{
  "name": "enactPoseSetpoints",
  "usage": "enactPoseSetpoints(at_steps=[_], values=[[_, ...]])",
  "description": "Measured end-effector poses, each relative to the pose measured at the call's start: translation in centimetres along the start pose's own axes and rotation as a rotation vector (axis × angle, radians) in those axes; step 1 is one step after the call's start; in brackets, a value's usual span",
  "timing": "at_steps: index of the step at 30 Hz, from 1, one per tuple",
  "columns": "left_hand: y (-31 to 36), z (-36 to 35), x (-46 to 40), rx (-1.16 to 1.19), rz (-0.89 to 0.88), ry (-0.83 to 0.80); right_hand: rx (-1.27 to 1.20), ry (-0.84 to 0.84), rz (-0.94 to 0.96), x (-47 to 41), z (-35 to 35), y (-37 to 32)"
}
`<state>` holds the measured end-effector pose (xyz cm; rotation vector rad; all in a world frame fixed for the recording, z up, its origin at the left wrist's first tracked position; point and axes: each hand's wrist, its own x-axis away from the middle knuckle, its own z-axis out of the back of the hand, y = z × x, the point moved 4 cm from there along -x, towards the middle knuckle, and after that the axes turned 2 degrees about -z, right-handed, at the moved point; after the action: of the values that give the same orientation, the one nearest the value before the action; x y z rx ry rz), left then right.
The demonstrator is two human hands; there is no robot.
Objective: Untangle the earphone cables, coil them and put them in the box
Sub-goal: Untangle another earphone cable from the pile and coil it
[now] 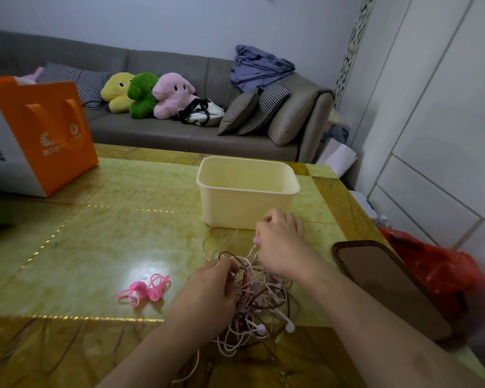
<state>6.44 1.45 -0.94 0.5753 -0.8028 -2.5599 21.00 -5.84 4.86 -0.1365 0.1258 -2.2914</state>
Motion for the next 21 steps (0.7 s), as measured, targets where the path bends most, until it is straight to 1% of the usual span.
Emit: enactPoseSetpoints(at_steps=[2, 4, 6, 7, 9, 10, 11, 13, 14, 16, 19, 21], values=[[0.0, 0.0, 0.0, -0.012, -0.007, -0.001, -0.180, 0.132, -0.017, 0.0, 1.6, 0.2], [0.1, 0.0, 0.0, -0.018, -0.008, -0.001, -0.481, 0.208, -0.063, 0.3, 3.5, 0.8], [0.2, 0.1, 0.0, -0.012, -0.007, 0.005, -0.720, 0.317, -0.103, 0.9, 5.8, 1.4], [0.2, 0.1, -0.1, -0.001, -0.005, 0.004, -0.850, 0.372, -0.090, 1.3, 7.0, 1.7], [0.4, 0.2, -0.2, 0.025, 0.007, 0.014, -1.164, 0.441, 0.022, 2.2, 9.2, 1.6], [0.5, 0.4, -0.2, 0.041, 0.017, 0.031, -1.273, 0.467, 0.083, 2.8, 10.1, 1.6], [0.6, 0.6, -0.2, 0.059, 0.028, 0.060, -1.332, 0.489, 0.133, 3.4, 10.8, 1.5], [0.9, 1.3, -0.2, 0.114, 0.057, 0.146, -1.357, 0.516, 0.199, 4.8, 11.7, 1.2], [1.1, 1.8, -0.1, 0.156, 0.073, 0.189, -1.353, 0.505, 0.224, 5.4, 11.8, 1.0], [1.8, 2.6, 0.1, 0.262, 0.059, 0.248, -1.329, 0.429, 0.273, 6.7, 11.4, 0.3], [3.1, 3.4, -0.2, 0.340, -0.035, 0.192, -1.291, 0.307, 0.331, 8.0, 10.0, -0.7], [3.7, 3.4, -0.5, 0.326, -0.102, 0.143, -1.317, 0.288, 0.378, 8.8, 9.3, -0.9]])
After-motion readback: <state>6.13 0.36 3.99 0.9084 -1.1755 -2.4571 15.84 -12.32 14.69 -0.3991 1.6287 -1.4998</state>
